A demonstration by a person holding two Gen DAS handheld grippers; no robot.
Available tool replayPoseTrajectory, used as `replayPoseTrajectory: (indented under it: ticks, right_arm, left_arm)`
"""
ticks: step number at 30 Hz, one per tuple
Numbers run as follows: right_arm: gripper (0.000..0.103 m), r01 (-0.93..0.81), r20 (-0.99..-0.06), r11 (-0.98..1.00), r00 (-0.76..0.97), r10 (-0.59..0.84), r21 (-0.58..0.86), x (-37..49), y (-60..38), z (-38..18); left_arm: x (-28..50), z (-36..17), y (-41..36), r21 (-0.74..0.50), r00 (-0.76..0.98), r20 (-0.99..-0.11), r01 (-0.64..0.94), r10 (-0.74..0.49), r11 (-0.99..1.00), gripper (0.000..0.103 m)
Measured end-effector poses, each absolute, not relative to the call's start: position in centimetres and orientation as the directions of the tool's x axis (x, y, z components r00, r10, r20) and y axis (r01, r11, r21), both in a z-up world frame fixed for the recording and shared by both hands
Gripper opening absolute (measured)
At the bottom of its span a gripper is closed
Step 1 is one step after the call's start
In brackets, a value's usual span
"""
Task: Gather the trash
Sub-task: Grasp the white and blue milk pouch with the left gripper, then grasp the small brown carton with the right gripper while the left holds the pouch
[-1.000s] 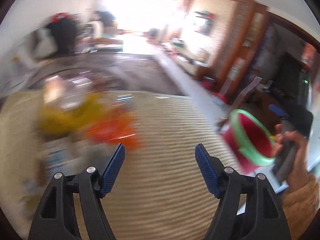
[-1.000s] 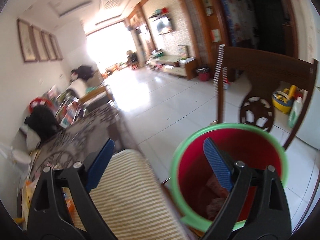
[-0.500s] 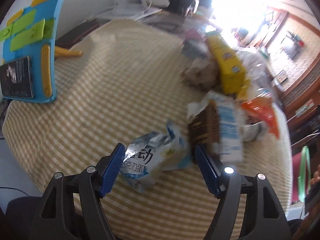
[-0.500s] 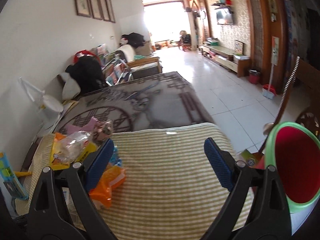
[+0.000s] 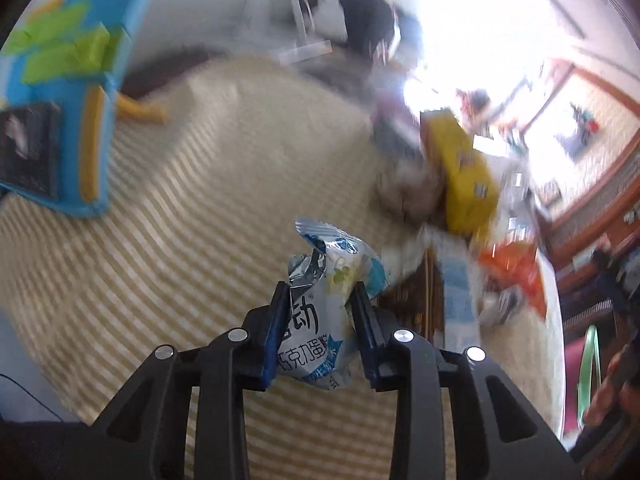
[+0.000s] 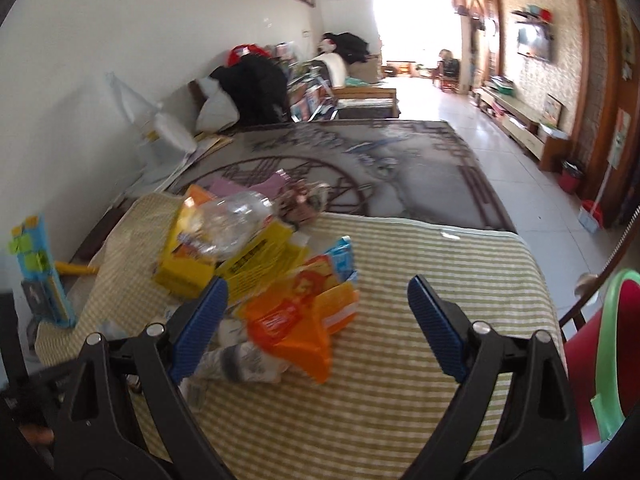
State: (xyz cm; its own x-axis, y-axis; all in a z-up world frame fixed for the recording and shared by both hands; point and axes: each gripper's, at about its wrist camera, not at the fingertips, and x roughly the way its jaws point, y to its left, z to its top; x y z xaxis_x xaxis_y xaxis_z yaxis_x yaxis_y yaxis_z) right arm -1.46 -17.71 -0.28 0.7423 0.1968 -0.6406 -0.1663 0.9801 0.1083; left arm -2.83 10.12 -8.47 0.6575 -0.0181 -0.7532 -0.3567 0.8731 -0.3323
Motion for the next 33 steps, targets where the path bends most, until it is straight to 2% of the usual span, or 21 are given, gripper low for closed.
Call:
replayPoseTrajectory:
  ticks: [1,4,7,11,14,16,21,24,28,29,30,31,33]
  right_arm:
    - [0.073,-0.196,-0.658,0.974,0.72,0.22,0.112,-1.7,-16.4,-0.5]
    - [0.058,-0.259,-0.701,0.955,0.655,0.281,0.141,-2.2,-13.3,-1.9]
    - [0.053,-0.325,-0.741,0.928,0.574,0.347,0.183,-3.0,-9.2,-3.9]
    - [0.052,-0.366,-0.774,0.907,0.505,0.381,0.208,-3.4,-4.9,-5.6]
    - [0.041,-0.362,-0.801,0.904,0.458,0.386,0.229,-2.9,-3.3,-6.6]
    - [0.027,-0.351,-0.816,0.903,0.428,0.39,0.247,-2.7,-2.8,-7.3]
    - [0.024,-0.361,-0.819,0.911,0.449,0.356,0.198,-3.0,-1.9,-7.2]
    - [0.015,-0.381,-0.819,0.903,0.441,0.368,0.2,-3.1,-1.6,-7.0]
    - [0.017,-0.407,-0.828,0.893,0.421,0.37,0.192,-2.7,-0.5,-7.0]
    - [0.025,-0.409,-0.835,0.894,0.416,0.361,0.182,-2.5,-0.3,-7.1]
    - [0.049,-0.407,-0.846,0.897,0.407,0.346,0.171,-2.3,0.0,-7.3]
    - [0.056,-0.412,-0.845,0.894,0.401,0.354,0.178,-2.3,0.2,-7.6]
    - [0.056,-0.417,-0.847,0.894,0.407,0.342,0.161,-2.4,0.5,-8.0]
  left_arm:
    - [-3.0,-7.9,10.3,-0.331,0.676,-0.737,-0.362,0.0,0.871,0.03]
    - [-4.1,-5.8,10.9,-0.332,0.745,-0.664,-0.378,0.071,0.864,0.03]
    - [-4.5,-5.0,11.3,-0.343,0.774,-0.626,-0.382,0.094,0.858,0.03]
    - [-5.0,-5.1,12.0,-0.394,0.788,-0.612,-0.379,0.069,0.837,0.031]
    - [-5.3,-5.9,12.6,-0.431,0.789,-0.613,-0.376,0.041,0.82,0.031]
    - [-5.7,-6.0,12.6,-0.44,0.792,-0.61,-0.372,0.032,0.817,0.031]
    - [-5.7,-6.2,13.0,-0.461,0.796,-0.605,-0.37,0.019,0.807,0.031]
    - [-6.3,-6.3,13.2,-0.472,0.8,-0.6,-0.372,0.018,0.799,0.031]
    - [-6.6,-6.1,13.4,-0.48,0.807,-0.589,-0.375,0.026,0.793,0.031]
    - [-6.7,-6.1,13.5,-0.482,0.809,-0.587,-0.377,0.029,0.791,0.031]
    - [-6.8,-6.0,13.5,-0.483,0.81,-0.586,-0.379,0.03,0.789,0.031]
    - [-6.9,-6.0,13.5,-0.486,0.811,-0.584,-0.381,0.032,0.787,0.031]
    - [-7.0,-6.0,13.6,-0.489,0.813,-0.581,-0.383,0.035,0.784,0.031]
